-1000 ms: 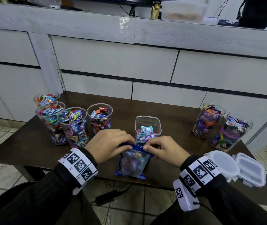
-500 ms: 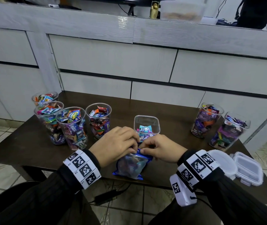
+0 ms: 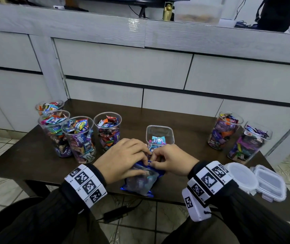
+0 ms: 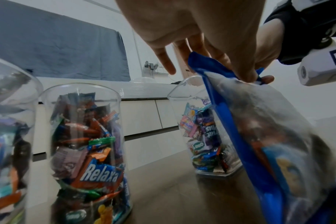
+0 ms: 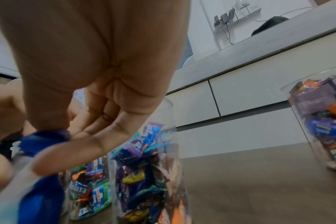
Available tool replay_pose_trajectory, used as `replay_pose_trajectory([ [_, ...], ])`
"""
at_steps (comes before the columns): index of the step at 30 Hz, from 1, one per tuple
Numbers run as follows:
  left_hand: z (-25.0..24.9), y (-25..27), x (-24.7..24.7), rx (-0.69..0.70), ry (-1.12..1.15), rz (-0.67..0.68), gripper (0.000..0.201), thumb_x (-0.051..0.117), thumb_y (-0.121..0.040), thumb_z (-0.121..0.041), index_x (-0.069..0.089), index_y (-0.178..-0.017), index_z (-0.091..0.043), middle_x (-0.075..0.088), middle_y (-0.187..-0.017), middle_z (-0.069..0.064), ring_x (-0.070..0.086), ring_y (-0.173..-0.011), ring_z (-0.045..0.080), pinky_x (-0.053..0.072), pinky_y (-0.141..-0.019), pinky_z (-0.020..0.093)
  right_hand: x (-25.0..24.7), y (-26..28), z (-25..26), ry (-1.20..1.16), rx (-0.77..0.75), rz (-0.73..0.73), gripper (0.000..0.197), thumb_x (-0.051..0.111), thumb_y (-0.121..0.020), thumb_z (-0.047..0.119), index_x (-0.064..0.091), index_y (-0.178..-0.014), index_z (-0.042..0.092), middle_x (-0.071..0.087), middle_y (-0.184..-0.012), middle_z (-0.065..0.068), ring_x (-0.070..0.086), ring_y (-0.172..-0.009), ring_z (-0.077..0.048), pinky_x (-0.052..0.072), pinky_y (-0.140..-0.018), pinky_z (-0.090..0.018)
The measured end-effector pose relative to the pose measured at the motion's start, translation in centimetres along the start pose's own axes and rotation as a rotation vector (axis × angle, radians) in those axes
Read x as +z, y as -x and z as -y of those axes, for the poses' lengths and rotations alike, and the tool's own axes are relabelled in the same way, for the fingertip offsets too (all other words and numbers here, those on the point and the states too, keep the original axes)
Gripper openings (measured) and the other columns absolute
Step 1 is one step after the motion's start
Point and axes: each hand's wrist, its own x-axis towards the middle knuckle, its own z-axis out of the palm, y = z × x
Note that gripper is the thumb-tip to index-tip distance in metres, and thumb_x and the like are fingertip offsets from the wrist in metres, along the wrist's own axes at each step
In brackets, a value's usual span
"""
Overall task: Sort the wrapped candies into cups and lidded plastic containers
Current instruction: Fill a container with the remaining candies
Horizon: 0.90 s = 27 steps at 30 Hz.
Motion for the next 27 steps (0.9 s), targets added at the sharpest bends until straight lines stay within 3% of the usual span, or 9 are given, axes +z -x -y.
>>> replay_pose_trajectory([
  [2,0.0,0.1,-0.1,0.034,-0.032,-0.020,0.027,0.060,-0.090,-0.048,0.069,-0.095,-0.023,0.065,-0.118,-0.006,0.058,-0.116,0.017,0.046,-0.092,0.036,-0.4,0.1,0.0,0.010,0.004,0.030,0.010,0.063,-0.089,0.017,0.063,-0.079,0.016,0.069,-0.083,-0.003,0.068,-0.075,-0.027,0.056,-0.070,-0.040],
  [4,0.1,0.2,-0.1,0.027,-0.034,-0.061,0.026,0.060,-0.089,-0.045,0.070,-0.097,-0.022,0.065,-0.117,-0.006,0.057,-0.115,0.017,0.047,-0.091,0.038,-0.5,0.0,0.0,0.016,0.013,0.068,0.008,0.063,-0.090,0.018,0.065,-0.084,0.013,0.070,-0.088,-0.004,0.068,-0.079,-0.028,0.056,-0.074,-0.042],
  [10,0.2,0.1,0.8,0.179,-0.119,-0.245,0.010,0.069,-0.090,-0.022,0.074,-0.081,-0.021,0.069,-0.118,-0.001,0.061,-0.114,0.020,0.049,-0.091,0.040,-0.1,-0.3,0.2,0.154,0.003,-0.003,0.012,0.061,-0.090,0.020,0.061,-0.078,0.018,0.062,-0.078,0.004,0.064,-0.072,-0.020,0.050,-0.063,-0.024],
  [13,0.2,-0.2,0.8,0.114,-0.063,-0.175,0.013,0.066,-0.090,-0.028,0.073,-0.082,-0.020,0.068,-0.116,-0.003,0.058,-0.116,0.018,0.048,-0.089,0.039,0.3,-0.5,0.4,0.294,-0.014,-0.066,0.012,0.060,-0.089,0.020,0.065,-0.085,0.010,0.067,-0.086,-0.005,0.057,-0.076,-0.016,0.039,-0.064,-0.019],
  [16,0.5,-0.7,0.6,-0.030,0.082,-0.035,0.018,0.065,-0.088,-0.033,0.071,-0.084,-0.016,0.062,-0.117,0.000,0.051,-0.120,0.020,0.048,-0.085,0.043,0.8,-0.5,0.8,0.376,-0.050,-0.125,0.015,0.056,-0.090,0.017,0.067,-0.093,0.008,0.068,-0.094,-0.008,0.060,-0.089,-0.022,0.041,-0.073,-0.025],
  [19,0.8,-0.8,0.4,-0.086,0.188,0.044,0.015,0.069,-0.089,-0.028,0.071,-0.087,-0.013,0.058,-0.122,0.003,0.046,-0.125,0.023,0.046,-0.093,0.047,1.2,-0.4,1.2,0.424,-0.049,-0.150,0.017,0.052,-0.091,0.017,0.067,-0.094,0.009,0.067,-0.097,-0.010,0.059,-0.091,-0.026,0.042,-0.074,-0.029],
  [23,1.1,-0.6,0.0,-0.108,0.234,0.096,0.016,0.066,-0.091,-0.029,0.071,-0.090,-0.014,0.055,-0.125,0.000,0.039,-0.128,0.019,0.042,-0.099,0.046,1.7,-0.2,1.6,0.465,-0.035,-0.161,0.018,0.050,-0.091,0.017,0.065,-0.095,0.008,0.065,-0.097,-0.013,0.059,-0.091,-0.030,0.047,-0.075,-0.032],
  [27,1.0,-0.6,0.0,-0.114,0.229,0.052,0.014,0.069,-0.089,-0.026,0.070,-0.088,-0.012,0.057,-0.116,0.001,0.041,-0.119,0.016,0.045,-0.092,0.046,2.3,-0.4,2.1,0.505,0.010,-0.178,0.020,0.048,-0.091,0.018,0.063,-0.097,0.006,0.063,-0.099,-0.016,0.058,-0.093,-0.032,0.049,-0.076,-0.036],
])
